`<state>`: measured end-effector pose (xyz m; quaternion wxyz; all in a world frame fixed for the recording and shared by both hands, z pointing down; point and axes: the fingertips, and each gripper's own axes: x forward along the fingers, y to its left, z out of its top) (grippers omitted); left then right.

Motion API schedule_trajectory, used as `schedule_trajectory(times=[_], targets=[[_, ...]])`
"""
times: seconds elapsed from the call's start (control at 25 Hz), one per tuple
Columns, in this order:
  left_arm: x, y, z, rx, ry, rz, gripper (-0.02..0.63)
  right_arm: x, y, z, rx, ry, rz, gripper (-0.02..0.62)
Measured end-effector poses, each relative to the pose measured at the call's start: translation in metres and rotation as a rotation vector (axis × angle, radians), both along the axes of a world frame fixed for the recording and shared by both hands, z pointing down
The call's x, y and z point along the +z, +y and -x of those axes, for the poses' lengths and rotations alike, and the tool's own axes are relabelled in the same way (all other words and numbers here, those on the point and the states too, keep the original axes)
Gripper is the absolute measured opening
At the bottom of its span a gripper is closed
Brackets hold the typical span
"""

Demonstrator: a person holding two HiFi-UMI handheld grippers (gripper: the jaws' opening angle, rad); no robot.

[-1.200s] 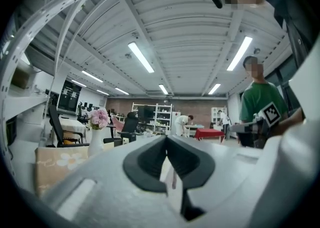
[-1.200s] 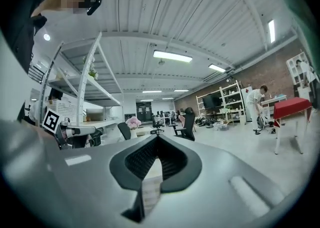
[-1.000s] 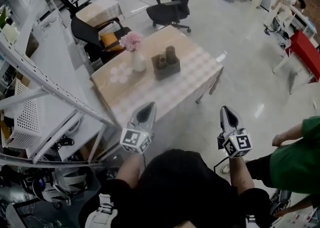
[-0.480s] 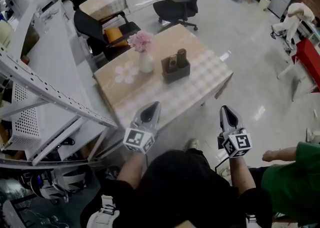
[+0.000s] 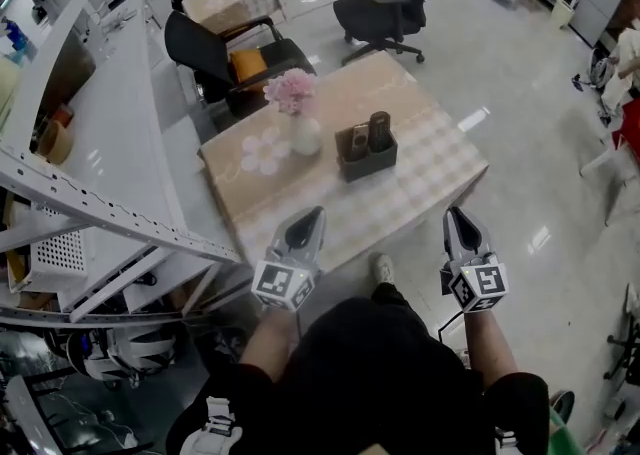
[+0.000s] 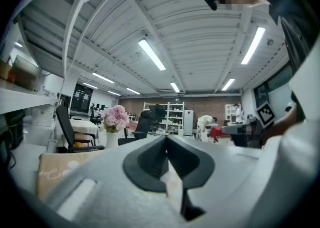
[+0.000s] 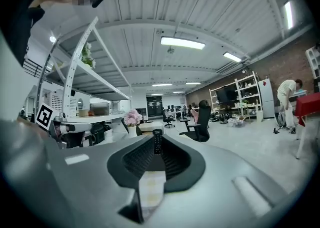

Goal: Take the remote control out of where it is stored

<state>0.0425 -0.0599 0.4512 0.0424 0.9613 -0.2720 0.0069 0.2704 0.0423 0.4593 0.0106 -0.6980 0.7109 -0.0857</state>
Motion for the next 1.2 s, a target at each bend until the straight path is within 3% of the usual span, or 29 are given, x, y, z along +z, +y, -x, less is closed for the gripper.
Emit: schedule_trajectory(times=[0.4, 0.88, 1.2], targets=[[-0.019, -0.064, -0.037, -0.130, -0.005, -0.029, 0.002, 0.002, -0.109, -0.048, -0.130, -0.029, -0.015, 0.072], [-0.020, -0.104, -0.046, -0.328, -0.038, -0.003, 0.002, 0.018, -0.211, -0.046, -0.337, -0.044, 0.038, 0.123], [-0.014, -0.112, -0.034, -0.424, -0.058, 0.014, 0.002, 0.030, -0.258, -0.037, -0.369, -0.032, 0.028, 0.142]])
